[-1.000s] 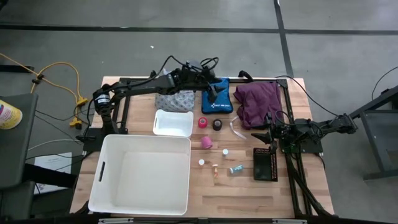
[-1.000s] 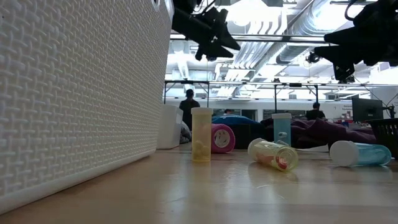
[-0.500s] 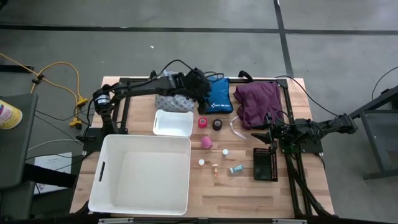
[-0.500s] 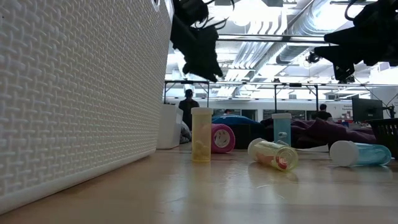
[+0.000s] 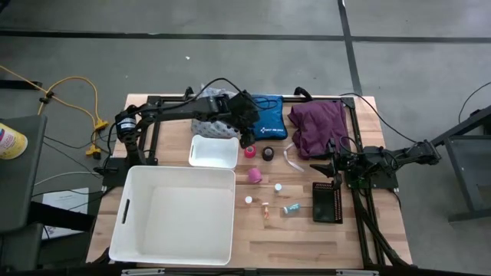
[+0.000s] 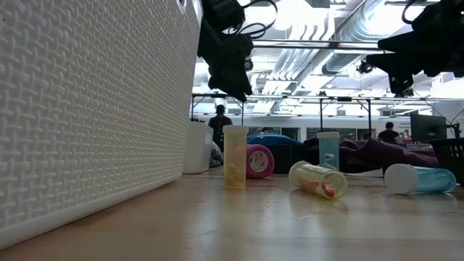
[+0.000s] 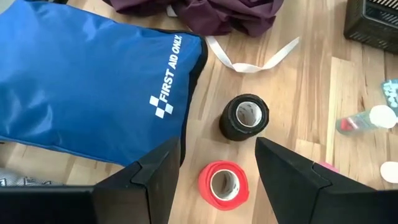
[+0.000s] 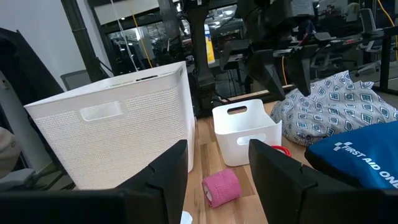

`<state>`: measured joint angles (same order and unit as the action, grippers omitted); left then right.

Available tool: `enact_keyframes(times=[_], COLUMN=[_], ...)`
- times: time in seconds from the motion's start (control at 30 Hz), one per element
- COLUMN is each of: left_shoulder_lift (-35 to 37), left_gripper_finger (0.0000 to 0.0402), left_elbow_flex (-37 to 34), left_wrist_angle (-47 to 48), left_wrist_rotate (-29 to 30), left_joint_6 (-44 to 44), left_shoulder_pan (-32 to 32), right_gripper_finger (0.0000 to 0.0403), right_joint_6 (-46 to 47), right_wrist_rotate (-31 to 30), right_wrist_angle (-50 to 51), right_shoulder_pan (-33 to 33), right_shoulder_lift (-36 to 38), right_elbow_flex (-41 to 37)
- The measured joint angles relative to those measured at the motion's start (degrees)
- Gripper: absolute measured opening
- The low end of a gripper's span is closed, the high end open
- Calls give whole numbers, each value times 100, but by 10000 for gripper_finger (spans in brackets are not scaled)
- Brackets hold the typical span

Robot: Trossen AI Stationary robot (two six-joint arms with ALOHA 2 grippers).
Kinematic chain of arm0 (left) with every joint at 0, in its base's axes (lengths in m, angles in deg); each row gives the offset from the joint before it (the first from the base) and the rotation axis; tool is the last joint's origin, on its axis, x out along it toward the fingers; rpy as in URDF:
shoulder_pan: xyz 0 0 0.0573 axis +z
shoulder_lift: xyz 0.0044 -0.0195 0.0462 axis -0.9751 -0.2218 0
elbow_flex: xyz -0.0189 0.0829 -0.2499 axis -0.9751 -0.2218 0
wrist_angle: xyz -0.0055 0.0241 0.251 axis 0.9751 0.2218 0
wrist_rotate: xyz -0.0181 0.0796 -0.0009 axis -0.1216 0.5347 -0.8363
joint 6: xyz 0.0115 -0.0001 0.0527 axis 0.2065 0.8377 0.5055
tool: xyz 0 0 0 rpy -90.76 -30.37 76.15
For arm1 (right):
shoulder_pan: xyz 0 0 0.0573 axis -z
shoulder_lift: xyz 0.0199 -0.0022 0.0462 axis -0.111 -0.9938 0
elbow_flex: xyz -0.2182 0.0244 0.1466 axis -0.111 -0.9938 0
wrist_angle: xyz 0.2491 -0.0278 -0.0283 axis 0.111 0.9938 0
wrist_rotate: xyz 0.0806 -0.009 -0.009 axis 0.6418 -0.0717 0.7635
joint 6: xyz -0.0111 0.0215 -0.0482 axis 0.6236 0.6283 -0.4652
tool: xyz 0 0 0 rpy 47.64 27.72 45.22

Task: Pick & place medical supplies in basket/bin
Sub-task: Put the red bandage into the white bin

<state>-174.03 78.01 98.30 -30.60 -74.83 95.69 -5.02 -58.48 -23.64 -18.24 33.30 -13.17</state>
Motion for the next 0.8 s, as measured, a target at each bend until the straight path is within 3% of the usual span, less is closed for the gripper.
enact_keyframes(times=[0.4, 0.8], left_shoulder_lift=[-151, -1020], left_gripper_finger=[202, 202], left_elbow_flex=[31, 780], left_wrist_angle=[-19, 230], left_wrist_rotate=[80, -157], left_joint_6=[-45, 50], left_shoulder_pan=[-138, -170], right_gripper_finger=[158, 158], right_joint_6=[-2, 0], right_wrist_rotate=[0, 0], right_wrist_angle=[0, 0], right_shoulder_pan=[-2, 1], right_shoulder_lift=[-2, -2], right_elbow_flex=[0, 1])
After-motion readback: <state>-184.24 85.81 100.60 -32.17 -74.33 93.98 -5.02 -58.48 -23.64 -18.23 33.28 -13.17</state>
